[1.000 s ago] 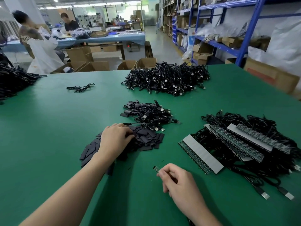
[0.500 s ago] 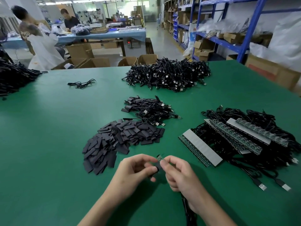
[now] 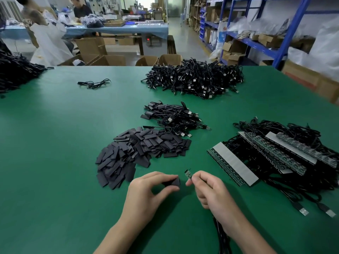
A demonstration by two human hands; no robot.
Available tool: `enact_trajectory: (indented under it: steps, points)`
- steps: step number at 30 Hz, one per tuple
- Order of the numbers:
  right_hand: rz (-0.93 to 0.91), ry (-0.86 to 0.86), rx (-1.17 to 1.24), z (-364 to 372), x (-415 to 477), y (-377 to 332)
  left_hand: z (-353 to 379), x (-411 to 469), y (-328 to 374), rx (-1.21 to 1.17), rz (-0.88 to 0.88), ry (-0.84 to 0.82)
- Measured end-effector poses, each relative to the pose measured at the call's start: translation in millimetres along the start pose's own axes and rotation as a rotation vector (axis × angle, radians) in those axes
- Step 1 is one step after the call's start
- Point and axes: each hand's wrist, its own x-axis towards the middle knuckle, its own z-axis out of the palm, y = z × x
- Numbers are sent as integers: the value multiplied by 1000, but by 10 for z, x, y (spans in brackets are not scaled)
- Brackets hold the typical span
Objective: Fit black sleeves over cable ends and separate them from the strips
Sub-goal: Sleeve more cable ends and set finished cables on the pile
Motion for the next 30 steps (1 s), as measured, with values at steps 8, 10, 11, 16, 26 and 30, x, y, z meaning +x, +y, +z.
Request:
enact_trajectory:
  steps: [8, 10, 11, 16, 26, 30]
  points:
    - [-134, 0, -380, -2, -35, 1, -26, 16, -53, -13, -15, 34]
    - [-139, 8, -400, -7, -37, 11, -17, 12, -62, -8, -6, 26]
    - [-139, 12, -407, -11, -37, 10, -14, 9, -64, -5, -4, 21]
    - [-146, 28, -428, 0, -52, -20, -8, 5, -81, 4, 1, 21]
    - [-143, 5, -488, 41, -87, -58, -4, -18, -112, 120, 64, -21]
    - [-133, -7, -506, 37, -87, -73, -44, 2, -99, 233, 183, -59]
